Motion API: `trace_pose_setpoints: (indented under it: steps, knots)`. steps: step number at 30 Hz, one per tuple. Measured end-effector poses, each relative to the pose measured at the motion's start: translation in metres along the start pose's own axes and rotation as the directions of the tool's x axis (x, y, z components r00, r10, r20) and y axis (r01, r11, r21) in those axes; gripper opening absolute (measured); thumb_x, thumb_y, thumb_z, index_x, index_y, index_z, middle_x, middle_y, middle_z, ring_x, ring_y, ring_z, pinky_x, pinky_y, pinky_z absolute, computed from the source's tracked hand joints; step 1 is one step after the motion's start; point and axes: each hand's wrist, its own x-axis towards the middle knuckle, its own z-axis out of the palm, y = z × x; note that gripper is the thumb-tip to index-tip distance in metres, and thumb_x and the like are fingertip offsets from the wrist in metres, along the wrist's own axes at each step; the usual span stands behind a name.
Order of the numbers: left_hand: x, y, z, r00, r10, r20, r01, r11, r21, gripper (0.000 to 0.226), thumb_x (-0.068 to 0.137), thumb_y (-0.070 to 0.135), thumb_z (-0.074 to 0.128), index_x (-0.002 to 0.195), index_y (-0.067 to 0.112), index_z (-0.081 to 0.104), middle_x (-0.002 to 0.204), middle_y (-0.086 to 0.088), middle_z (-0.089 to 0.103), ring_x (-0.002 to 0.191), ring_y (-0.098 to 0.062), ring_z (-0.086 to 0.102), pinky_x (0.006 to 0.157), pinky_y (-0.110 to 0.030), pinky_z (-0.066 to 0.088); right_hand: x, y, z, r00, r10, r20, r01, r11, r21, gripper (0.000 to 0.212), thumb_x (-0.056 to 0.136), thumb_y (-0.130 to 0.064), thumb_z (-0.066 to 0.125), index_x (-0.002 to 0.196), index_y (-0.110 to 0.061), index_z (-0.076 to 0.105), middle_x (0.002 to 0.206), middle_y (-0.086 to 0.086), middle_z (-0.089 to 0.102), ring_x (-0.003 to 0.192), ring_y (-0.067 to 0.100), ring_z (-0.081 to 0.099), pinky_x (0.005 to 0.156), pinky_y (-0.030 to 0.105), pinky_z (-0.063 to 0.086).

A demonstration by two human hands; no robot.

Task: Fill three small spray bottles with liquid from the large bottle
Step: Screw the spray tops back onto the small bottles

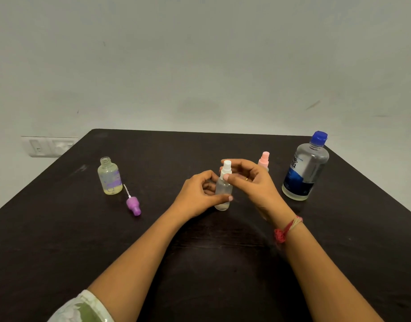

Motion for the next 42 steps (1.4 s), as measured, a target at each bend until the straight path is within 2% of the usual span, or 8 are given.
trace_pose_setpoints:
  steps: [4,8,16,20,26,31,37,42]
  knots:
    - [0.0000,0.0005,-0.0002,1.000,-0.003,0.000,0.003,1.000,0.006,0.034,0.067,0.028,0.084,0.091,0.020,0.061,0.082,0.005,0.071,0.077,-0.004,0.068,0.073,-0.021,0.055,0.0007,-0.0009,-0.0003,1.000,0.013,-0.011,-0.013,1.000,0.012,0.044,0.079,-0.004,0.072,0.117,-0.020,0.059,0.111,0.003,0.060,0.094,0.009,0.068,0.075,0.017,0.053]
    - [0.0005,-0.0005,-0.0006,1.000,-0.007,0.000,0.007,1.000,0.006,0.035,0.066,0.029,0.085,0.091,0.020,0.062,0.085,0.003,0.072,0.079,-0.006,0.069,0.077,-0.026,0.057,0.0005,-0.0011,-0.0050,0.997,0.021,0.079,-0.021,1.000,-0.005,0.042,0.083,-0.001,0.065,0.123,-0.013,0.059,0.117,0.004,0.066,0.107,0.011,0.064,0.083,0.020,0.053]
    - [-0.0017,0.0019,-0.0013,1.000,-0.006,-0.005,0.006,1.000,0.025,0.034,0.067,0.029,0.085,0.089,0.021,0.061,0.079,0.006,0.070,0.072,0.000,0.067,0.067,-0.017,0.051,-0.0011,-0.0028,0.0014,1.000,0.012,-0.015,-0.012,1.000,0.005,0.041,0.077,-0.003,0.073,0.113,-0.019,0.061,0.111,0.007,0.063,0.092,0.006,0.068,0.074,0.017,0.053]
    - [-0.0022,0.0003,-0.0013,1.000,-0.006,-0.008,0.006,1.000,0.024,0.036,0.066,0.031,0.085,0.090,0.021,0.061,0.084,0.004,0.072,0.078,-0.004,0.069,0.076,-0.025,0.057,-0.0021,-0.0044,-0.0017,0.998,0.007,0.059,-0.007,1.000,0.000,0.040,0.083,0.000,0.066,0.118,-0.017,0.060,0.114,0.004,0.067,0.105,0.010,0.065,0.082,0.019,0.053]
    - [-0.0015,-0.0006,-0.0013,1.000,-0.013,-0.005,0.013,1.000,0.023,0.036,0.066,0.032,0.084,0.092,0.022,0.062,0.088,0.004,0.072,0.082,-0.005,0.069,0.081,-0.031,0.058,-0.0013,-0.0024,-0.0005,1.000,-0.003,-0.011,0.003,1.000,-0.001,0.040,0.078,-0.001,0.072,0.113,-0.017,0.061,0.107,0.005,0.066,0.096,0.010,0.068,0.076,0.018,0.053]
    - [-0.0017,-0.0005,-0.0014,1.000,-0.012,0.001,0.012,1.000,0.013,0.035,0.067,0.030,0.084,0.091,0.022,0.061,0.086,0.003,0.072,0.080,-0.005,0.069,0.080,-0.032,0.058,0.0001,-0.0020,-0.0047,0.994,0.009,0.112,-0.001,0.998,-0.066,0.041,0.083,-0.002,0.066,0.122,-0.016,0.059,0.118,0.000,0.065,0.109,0.007,0.063,0.084,0.020,0.052]
    - [-0.0018,-0.0005,-0.0009,1.000,-0.002,0.003,0.002,1.000,-0.006,0.033,0.068,0.028,0.084,0.092,0.022,0.063,0.087,0.005,0.072,0.081,-0.004,0.069,0.078,-0.026,0.057,0.0027,0.0016,-0.0048,1.000,0.010,-0.012,-0.011,0.999,-0.044,0.035,0.077,0.002,0.071,0.111,-0.005,0.064,0.107,0.006,0.070,0.100,0.013,0.067,0.082,0.021,0.053]
    - [-0.0011,0.0002,-0.0006,1.000,0.013,0.024,-0.012,0.999,-0.030,0.031,0.069,0.024,0.083,0.092,0.020,0.063,0.087,0.003,0.072,0.082,-0.006,0.069,0.079,-0.026,0.056,0.0025,0.0015,-0.0058,1.000,0.013,0.019,-0.012,0.999,-0.036,0.042,0.076,0.000,0.073,0.114,-0.014,0.062,0.108,0.002,0.069,0.100,0.008,0.066,0.080,0.018,0.053]
